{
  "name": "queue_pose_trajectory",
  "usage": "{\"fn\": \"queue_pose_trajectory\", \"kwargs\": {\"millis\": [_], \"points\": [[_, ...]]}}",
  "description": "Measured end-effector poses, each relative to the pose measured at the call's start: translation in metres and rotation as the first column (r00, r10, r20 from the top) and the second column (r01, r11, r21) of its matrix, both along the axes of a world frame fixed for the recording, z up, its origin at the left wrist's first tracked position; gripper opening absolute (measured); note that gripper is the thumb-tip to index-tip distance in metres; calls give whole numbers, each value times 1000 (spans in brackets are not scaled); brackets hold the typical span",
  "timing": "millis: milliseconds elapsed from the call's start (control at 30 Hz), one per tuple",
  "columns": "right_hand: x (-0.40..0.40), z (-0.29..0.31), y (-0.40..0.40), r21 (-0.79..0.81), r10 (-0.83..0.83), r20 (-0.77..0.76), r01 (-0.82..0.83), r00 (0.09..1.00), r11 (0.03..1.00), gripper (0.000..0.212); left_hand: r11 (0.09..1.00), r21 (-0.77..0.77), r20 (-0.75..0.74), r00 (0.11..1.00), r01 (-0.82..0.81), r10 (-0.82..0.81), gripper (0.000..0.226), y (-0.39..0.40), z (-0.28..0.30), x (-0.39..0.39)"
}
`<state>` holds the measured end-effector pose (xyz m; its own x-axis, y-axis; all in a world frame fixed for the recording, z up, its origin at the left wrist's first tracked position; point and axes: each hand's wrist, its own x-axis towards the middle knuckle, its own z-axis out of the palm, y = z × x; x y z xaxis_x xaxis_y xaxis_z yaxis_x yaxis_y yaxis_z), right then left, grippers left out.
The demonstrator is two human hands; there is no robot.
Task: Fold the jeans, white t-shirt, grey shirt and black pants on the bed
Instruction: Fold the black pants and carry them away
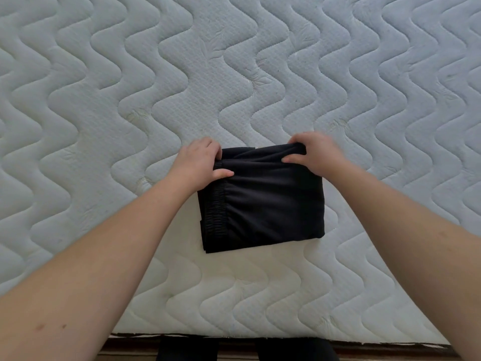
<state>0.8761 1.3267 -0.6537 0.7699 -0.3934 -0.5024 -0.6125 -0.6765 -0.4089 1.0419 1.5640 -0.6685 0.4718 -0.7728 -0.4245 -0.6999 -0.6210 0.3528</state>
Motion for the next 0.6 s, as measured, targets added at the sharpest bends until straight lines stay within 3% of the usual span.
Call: {"fn": "queue_pose_trajectory", "kwargs": {"millis": [100,200,300,367,433,500,600], "points": [[-3,-5,-3,-75,-105,-6,104,994,992,33,998,53,24,999,-37,35,47,-2,-2,-1],[-9,-11,8,-244,-115,2,112,993,963,42,997,72,176,984,-41,28,51,-3,4,-14],[-12,-7,41,-292,-134,198,189,971,938,51,999,-21,313,949,-37,42,48,-7,19,-47],[-16,-4,69,-314,-100,384,232,918,921,50,983,-162,321,937,-91,140,46,-11,27,-78],[-22,-7,93,-336,-73,471,255,879,907,52,968,-233,308,938,-90,161,50,-12,28,-112],[-32,-15,108,-364,-52,448,235,893,901,53,976,-212,302,946,-55,119,56,-6,21,-137],[-49,-36,114,-379,-12,252,110,968,919,57,999,-36,329,944,-26,36,65,10,-5,-146]]}}
